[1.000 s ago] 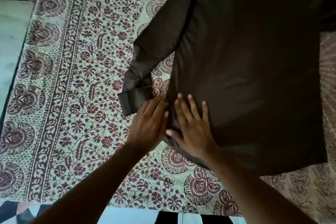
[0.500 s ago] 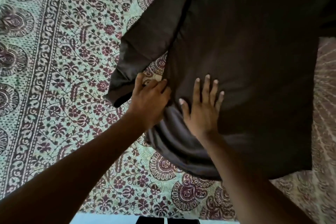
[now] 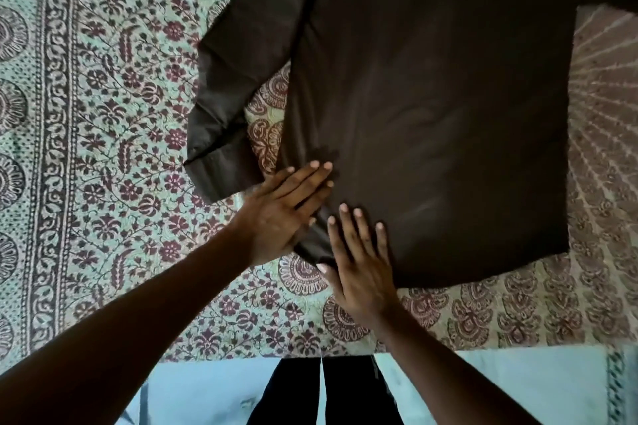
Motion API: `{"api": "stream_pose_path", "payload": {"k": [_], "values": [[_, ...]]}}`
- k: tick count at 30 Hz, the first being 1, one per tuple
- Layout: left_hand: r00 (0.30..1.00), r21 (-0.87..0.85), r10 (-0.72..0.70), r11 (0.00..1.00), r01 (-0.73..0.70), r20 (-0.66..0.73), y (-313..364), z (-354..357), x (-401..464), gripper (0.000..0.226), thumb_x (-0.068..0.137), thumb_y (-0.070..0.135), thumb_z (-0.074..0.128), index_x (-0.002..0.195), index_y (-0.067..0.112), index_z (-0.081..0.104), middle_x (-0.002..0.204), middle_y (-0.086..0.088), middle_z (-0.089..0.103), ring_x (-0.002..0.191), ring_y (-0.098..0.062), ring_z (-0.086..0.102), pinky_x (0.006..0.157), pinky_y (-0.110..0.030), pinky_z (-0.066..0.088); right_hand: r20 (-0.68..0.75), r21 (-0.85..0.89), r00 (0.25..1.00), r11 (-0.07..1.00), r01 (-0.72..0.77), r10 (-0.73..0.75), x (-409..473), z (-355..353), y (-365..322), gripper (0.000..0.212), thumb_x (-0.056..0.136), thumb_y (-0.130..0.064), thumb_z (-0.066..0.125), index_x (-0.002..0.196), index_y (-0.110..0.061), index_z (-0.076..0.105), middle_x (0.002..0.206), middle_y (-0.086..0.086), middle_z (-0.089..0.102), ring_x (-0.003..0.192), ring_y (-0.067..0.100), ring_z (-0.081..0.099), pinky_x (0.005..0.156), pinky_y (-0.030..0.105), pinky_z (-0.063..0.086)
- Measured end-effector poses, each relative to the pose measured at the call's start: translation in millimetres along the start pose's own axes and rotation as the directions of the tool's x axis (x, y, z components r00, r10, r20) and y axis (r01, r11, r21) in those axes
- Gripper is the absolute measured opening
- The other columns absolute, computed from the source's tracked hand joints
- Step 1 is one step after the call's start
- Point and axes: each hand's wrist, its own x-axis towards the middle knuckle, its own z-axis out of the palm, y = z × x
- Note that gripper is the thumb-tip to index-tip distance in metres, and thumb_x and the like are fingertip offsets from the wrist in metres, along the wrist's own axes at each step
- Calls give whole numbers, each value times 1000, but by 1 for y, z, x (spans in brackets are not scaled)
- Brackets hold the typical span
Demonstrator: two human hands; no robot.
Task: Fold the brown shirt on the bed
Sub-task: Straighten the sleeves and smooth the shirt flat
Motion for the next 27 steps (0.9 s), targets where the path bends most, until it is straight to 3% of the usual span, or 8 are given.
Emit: {"api": "stream_pose_path", "payload": {"k": [4,6,9,13,16,18,21,27], "values": [[990,-44,98,995,-94,105,10,23,-18,65,109,42,33,163,11,15,172,-9,7,160,-25,6,125,-48,23,0,62,954,952,301,-301,-29,5,8,65,105,-35,49,161,-9,28,171,13,16,159,32,11,123,57,24],[984,-35,136,991,-133,118,9,24,-31,67,109,42,33,163,9,13,172,-10,6,160,-26,5,125,-48,22,-38,153,941,928,339,-337,-39,2,16,61,105,-29,51,159,-8,33,170,14,21,159,31,15,123,54,26],[967,-26,222,975,-220,122,7,20,-54,66,108,40,37,162,8,17,172,-10,8,159,-27,8,124,-49,25,-142,190,989,980,60,-33,-37,-5,29,63,105,-37,48,159,-8,33,170,13,20,159,31,15,122,57,26],[958,-89,274,960,-266,83,5,17,-67,56,101,25,49,155,9,41,167,-11,30,154,-28,30,121,-48,33,-87,23,907,911,-412,412,-24,-8,44,71,105,-59,38,164,-24,20,173,12,6,159,35,6,123,62,13],[973,-113,227,967,-229,-34,13,8,-41,36,92,21,54,121,7,70,133,-12,64,118,-31,64,100,-46,53,-46,44,823,824,-565,566,-32,-2,32,68,104,-62,35,164,-35,16,173,9,2,159,36,4,123,64,15],[991,-158,91,982,-106,-101,22,2,-10,31,92,22,53,115,7,69,129,-13,63,112,-31,62,92,-47,54,-37,90,789,789,-608,613,-37,2,15,69,104,-59,38,164,-32,17,173,12,2,159,38,3,122,65,17],[990,-151,-135,980,128,-36,30,2,29,54,97,41,48,143,14,52,161,-10,38,146,-31,39,113,-48,40,-80,135,808,810,-571,583,-33,1,0,71,103,-58,42,163,-25,22,172,16,6,159,35,4,124,61,15],[989,-54,-131,989,136,75,35,26,16,83,99,65,36,164,17,14,173,-5,4,160,-24,6,126,-49,15,-98,121,844,848,-516,528,-9,-3,7,75,103,-61,38,164,-20,20,173,13,6,160,32,2,126,56,14]]}}
